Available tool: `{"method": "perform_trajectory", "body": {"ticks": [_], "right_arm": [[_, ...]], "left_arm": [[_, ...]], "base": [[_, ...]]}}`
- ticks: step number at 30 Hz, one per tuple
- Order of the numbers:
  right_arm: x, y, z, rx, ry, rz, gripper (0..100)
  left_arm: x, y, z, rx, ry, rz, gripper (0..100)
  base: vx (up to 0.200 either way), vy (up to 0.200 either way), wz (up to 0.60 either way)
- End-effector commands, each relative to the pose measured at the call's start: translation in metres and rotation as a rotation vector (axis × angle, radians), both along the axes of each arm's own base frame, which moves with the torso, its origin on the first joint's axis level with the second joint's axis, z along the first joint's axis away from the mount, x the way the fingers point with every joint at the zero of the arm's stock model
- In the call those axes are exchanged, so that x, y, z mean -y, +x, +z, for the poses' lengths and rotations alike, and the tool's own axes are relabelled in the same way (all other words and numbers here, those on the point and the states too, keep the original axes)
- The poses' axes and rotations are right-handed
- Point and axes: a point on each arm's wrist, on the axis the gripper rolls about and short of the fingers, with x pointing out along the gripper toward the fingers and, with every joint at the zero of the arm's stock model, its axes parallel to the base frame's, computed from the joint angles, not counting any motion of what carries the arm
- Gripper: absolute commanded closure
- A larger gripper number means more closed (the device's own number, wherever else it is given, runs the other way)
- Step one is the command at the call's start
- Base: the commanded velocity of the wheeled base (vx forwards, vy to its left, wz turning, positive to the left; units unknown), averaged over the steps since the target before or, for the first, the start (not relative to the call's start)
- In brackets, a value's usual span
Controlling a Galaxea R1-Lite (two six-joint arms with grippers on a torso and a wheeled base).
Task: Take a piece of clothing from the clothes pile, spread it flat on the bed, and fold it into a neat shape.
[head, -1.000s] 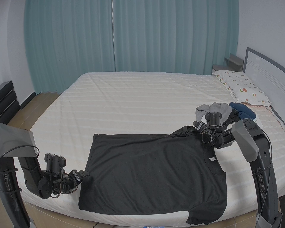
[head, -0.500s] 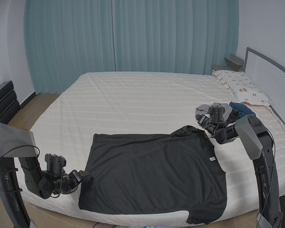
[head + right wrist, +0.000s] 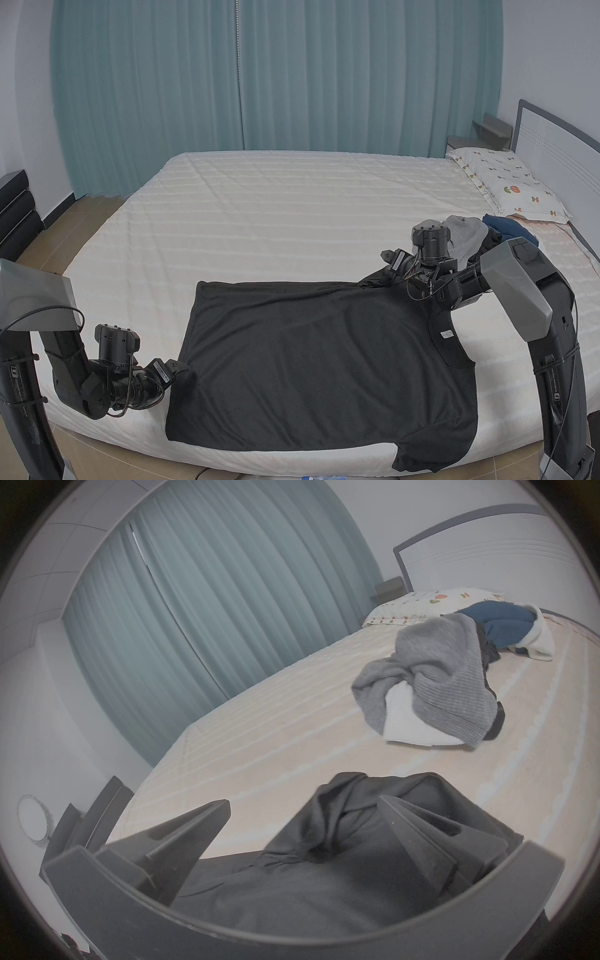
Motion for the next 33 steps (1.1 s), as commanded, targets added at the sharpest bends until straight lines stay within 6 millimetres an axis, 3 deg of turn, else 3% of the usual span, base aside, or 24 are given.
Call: {"method": "perform_trajectory", "body": {"ticks": [1, 21, 22, 33], "right_arm": [[-0.016, 0.0, -0.022, -0.026, -0.009, 0.026, 0], [-0.02, 0.009, -0.046, -0.031, -0.012, 0.016, 0], [-0.02, 0.009, -0.046, -0.03, -0.012, 0.016, 100], [-0.026, 0.017, -0.041, 0.026, -0.005, -0.005, 100]], "left_arm": [[0.0, 0.0, -0.001, -0.002, 0.0, 0.0, 0], [0.0, 0.0, -0.001, -0.001, -0.002, 0.0, 0], [0.0, 0.0, -0.001, -0.001, -0.001, 0.001, 0], [0.0, 0.0, -0.001, -0.001, -0.001, 0.001, 0]], "base": [[0.0, 0.0, 0.0], [0.0, 0.0, 0.0], [0.0, 0.0, 0.0], [0.0, 0.0, 0.0]]}}
